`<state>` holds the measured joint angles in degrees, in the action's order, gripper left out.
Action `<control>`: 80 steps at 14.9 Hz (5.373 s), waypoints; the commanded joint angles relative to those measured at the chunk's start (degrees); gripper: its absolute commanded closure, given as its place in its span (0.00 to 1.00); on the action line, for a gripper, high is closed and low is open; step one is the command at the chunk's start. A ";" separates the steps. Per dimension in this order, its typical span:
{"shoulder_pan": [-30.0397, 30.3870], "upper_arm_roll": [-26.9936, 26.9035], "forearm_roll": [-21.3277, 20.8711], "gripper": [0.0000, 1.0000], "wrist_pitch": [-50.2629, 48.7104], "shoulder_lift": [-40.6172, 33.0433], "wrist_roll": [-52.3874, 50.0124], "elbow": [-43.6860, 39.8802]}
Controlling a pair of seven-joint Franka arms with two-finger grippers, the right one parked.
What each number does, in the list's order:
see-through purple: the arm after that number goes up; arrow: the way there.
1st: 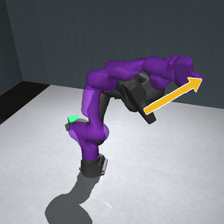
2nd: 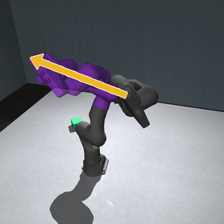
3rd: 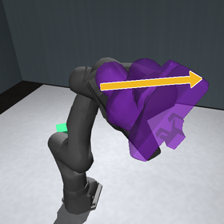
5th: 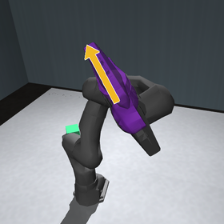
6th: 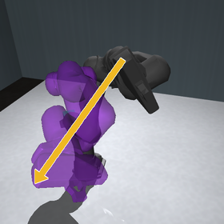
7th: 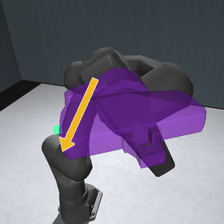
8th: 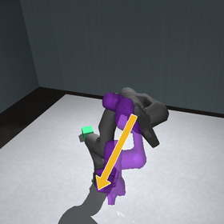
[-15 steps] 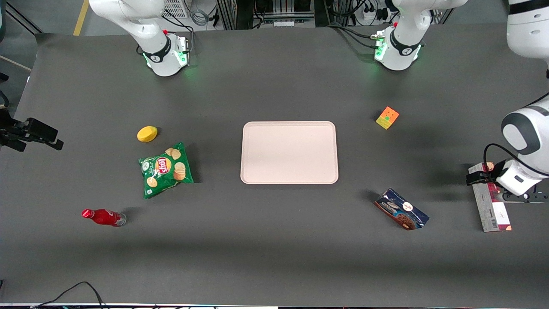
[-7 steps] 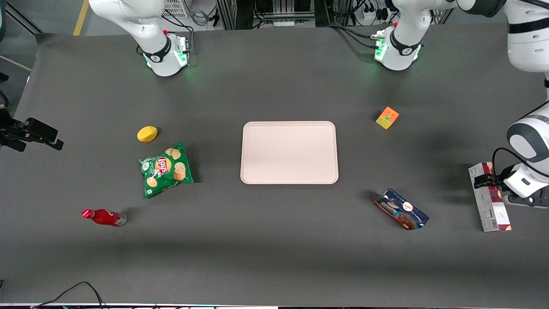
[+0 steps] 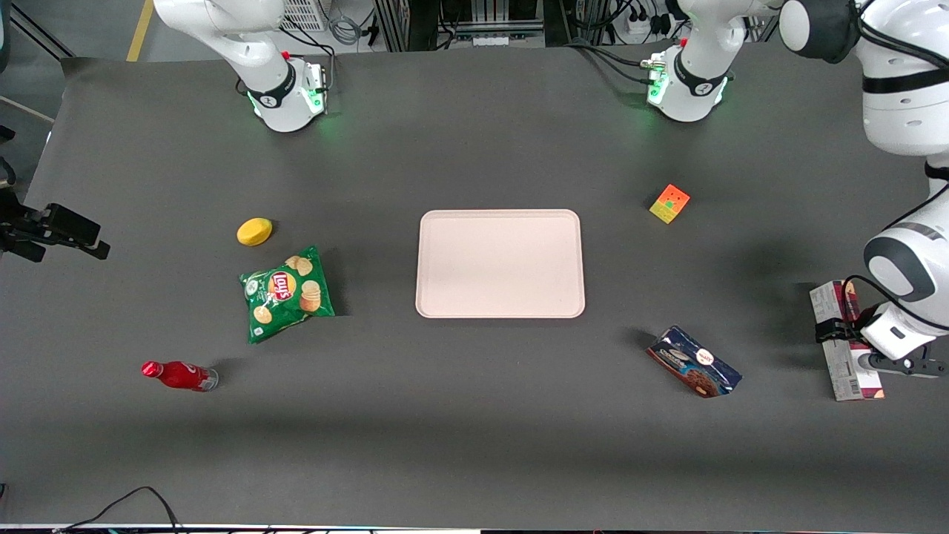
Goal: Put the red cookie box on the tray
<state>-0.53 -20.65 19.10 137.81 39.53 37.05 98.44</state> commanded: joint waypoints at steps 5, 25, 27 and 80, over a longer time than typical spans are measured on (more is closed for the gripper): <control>-0.44 -0.71 1.20 0.53 -1.05 0.90 1.62 -2.29; -15.02 4.72 -8.73 0.99 -37.94 -25.73 -33.04 -7.02; -17.13 8.67 -8.73 0.97 -40.07 -26.69 -42.46 -9.58; -17.69 25.93 -18.80 0.00 -11.05 -27.04 -66.55 10.81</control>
<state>-21.47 8.03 -8.12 134.31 15.71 -40.56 113.51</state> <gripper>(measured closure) 0.000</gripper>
